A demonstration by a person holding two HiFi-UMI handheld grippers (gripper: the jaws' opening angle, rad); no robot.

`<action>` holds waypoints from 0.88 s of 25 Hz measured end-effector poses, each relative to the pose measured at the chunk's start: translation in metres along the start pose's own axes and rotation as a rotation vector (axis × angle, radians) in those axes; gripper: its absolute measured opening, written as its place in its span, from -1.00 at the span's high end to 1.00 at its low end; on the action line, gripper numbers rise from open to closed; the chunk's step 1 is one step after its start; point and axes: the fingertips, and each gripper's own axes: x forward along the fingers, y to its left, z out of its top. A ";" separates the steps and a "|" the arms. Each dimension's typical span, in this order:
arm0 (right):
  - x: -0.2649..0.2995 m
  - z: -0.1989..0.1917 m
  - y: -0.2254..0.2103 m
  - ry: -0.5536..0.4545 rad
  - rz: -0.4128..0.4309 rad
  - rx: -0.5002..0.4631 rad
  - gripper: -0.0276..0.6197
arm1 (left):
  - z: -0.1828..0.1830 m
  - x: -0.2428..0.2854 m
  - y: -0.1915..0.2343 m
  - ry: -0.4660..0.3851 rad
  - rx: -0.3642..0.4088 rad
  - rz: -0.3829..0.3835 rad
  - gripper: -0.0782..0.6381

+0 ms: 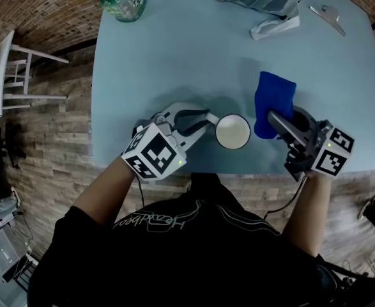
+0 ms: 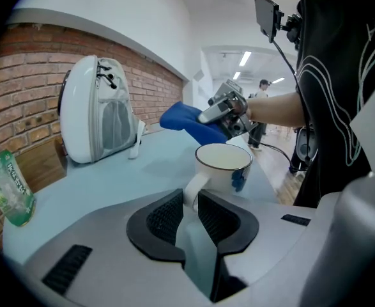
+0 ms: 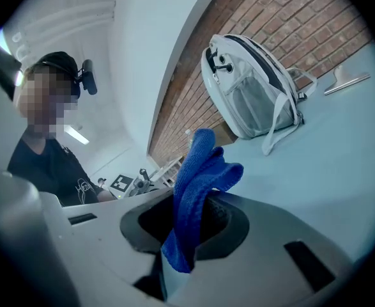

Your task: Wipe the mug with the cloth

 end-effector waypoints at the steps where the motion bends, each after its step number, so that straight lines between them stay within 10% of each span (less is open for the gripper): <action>1: 0.002 0.001 0.000 0.007 0.015 -0.003 0.73 | 0.001 0.001 0.002 0.000 0.004 -0.005 0.59; 22: 0.055 -0.016 -0.003 0.264 0.217 -0.057 0.73 | 0.009 0.014 0.022 -0.010 0.001 -0.046 0.59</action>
